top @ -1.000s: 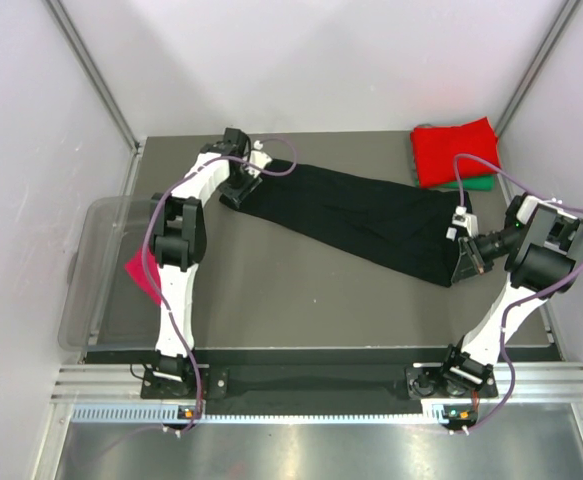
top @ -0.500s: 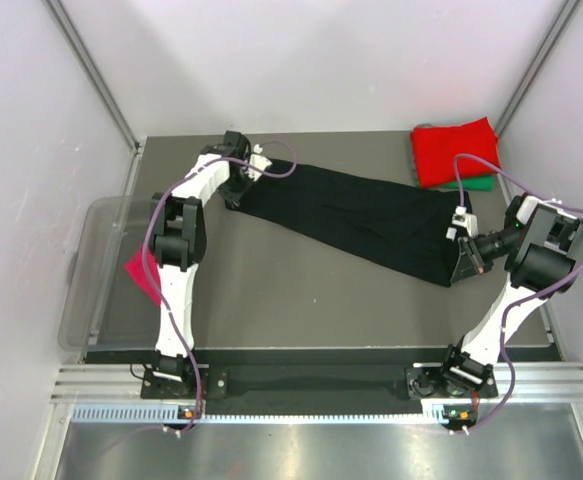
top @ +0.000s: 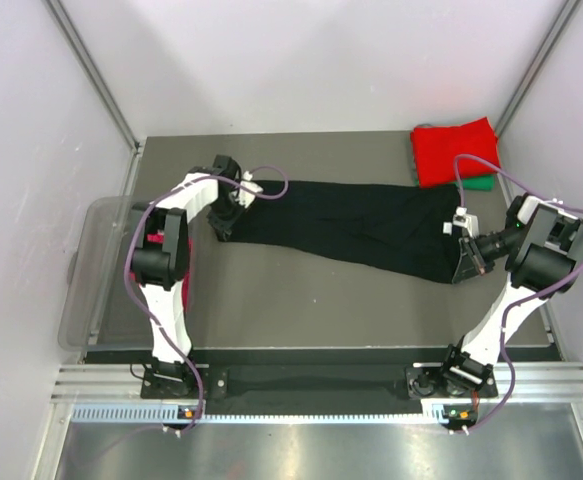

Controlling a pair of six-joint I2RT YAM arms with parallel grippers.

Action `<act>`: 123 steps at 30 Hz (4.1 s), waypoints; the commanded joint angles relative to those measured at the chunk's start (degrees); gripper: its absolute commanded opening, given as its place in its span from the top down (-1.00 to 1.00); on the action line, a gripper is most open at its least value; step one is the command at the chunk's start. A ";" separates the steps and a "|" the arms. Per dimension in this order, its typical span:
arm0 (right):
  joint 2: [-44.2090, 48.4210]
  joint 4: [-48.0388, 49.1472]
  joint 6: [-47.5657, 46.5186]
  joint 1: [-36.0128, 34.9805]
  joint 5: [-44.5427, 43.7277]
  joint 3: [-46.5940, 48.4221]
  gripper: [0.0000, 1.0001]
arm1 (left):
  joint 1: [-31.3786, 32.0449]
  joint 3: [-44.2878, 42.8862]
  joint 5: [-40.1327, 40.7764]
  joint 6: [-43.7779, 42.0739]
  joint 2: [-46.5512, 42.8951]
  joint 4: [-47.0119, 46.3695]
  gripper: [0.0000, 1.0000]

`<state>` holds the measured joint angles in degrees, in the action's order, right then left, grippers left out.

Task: Fold and stack the t-shirts
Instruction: Fold the tshirt

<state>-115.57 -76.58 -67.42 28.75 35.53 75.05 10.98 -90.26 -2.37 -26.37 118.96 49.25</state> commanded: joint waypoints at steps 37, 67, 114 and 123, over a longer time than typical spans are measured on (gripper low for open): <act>17.13 7.31 7.30 -21.54 0.86 4.15 0.49 | 4.93 11.24 -3.44 4.58 -12.96 -4.16 -0.02; 8.69 30.34 15.21 -38.60 -15.92 0.81 0.19 | 2.02 20.65 -4.13 5.98 -18.24 -7.33 -0.01; 11.95 31.14 16.79 -44.05 -25.42 -0.16 0.38 | 1.94 20.65 -4.75 5.98 -17.00 -6.80 0.00; 10.45 29.91 16.79 -44.05 -25.60 -0.07 0.38 | 1.94 20.56 -4.57 5.98 -16.56 -6.89 0.00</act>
<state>-104.71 -46.33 -50.89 -14.90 10.15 74.26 13.15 -69.82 -6.42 -20.88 102.72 43.31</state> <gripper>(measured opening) 0.311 0.502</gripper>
